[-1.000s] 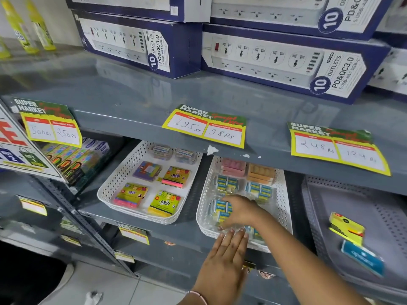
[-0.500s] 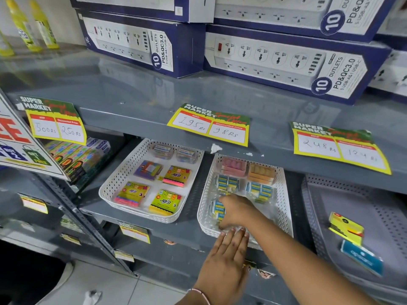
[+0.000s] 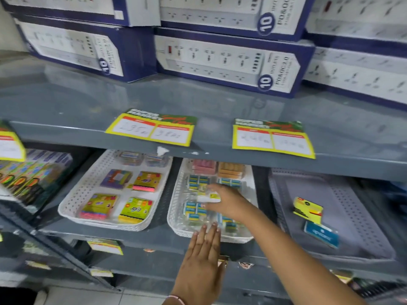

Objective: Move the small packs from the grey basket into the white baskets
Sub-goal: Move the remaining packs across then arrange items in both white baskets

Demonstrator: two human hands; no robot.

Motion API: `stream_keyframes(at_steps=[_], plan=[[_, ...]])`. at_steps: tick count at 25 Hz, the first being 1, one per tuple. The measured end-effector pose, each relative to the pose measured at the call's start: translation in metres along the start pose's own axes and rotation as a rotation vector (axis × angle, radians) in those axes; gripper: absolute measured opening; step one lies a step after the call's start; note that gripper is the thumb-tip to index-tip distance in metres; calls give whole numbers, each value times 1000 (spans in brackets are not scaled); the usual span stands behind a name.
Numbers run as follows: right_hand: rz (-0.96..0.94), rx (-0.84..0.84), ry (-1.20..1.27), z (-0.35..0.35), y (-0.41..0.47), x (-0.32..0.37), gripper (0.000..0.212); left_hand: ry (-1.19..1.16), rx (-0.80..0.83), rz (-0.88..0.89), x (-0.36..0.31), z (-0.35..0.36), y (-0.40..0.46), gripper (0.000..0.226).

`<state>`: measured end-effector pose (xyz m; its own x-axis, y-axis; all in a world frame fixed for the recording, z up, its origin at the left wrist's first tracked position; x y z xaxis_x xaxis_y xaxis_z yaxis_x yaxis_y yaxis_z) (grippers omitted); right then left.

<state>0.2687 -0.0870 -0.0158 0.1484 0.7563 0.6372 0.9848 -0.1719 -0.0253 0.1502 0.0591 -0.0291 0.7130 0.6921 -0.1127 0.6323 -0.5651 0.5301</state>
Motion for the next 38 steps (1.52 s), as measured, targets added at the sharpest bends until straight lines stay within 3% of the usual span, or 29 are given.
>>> stream_keyframes(at_steps=[3, 5, 8, 10, 14, 19, 21, 24, 28, 32, 38], plan=[[114, -205, 148, -70, -26, -72, 39, -47, 6, 82, -38, 5, 9, 67], [263, -286, 21, -123, -50, -139, 19, -101, 59, 172, -77, 12, 17, 71], [501, -106, -382, -167, -93, -218, 35, -142, 129, 332, -139, 28, 26, 70], [485, -30, -372, -166, -111, -238, 36, -152, 170, 366, -171, 40, 32, 72], [350, -79, -503, -161, -112, -245, 59, -121, 249, 259, -206, 54, 40, 76], [199, -72, -600, -171, -114, -235, 48, -52, 208, 184, -217, 64, 34, 76], [200, -111, -449, -179, -116, -236, 27, -65, 205, 166, -217, 62, 35, 75], [383, -209, 179, -193, -124, -241, 8, -104, 212, 130, -212, 58, 36, 72], [525, -286, 841, -185, -143, -214, 43, -127, 183, 156, -200, 53, 34, 68], [536, -300, 903, -154, -133, -163, 36, -167, 125, 64, -176, 39, 29, 68], [539, -226, 943, -87, -93, -87, 28, -143, -25, -156, -77, 13, 25, 64]])
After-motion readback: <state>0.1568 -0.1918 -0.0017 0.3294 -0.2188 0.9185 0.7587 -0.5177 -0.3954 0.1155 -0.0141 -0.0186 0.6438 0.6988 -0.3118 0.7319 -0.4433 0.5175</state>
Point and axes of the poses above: each hand's wrist, its own y-axis towards the middle knuckle, its own z-axis out of the palm, x = y × z, the point moved 5 cm from there along y, towards the middle knuckle, and after that the axes turned 13 degrees about -x, right-handed, at the moved point
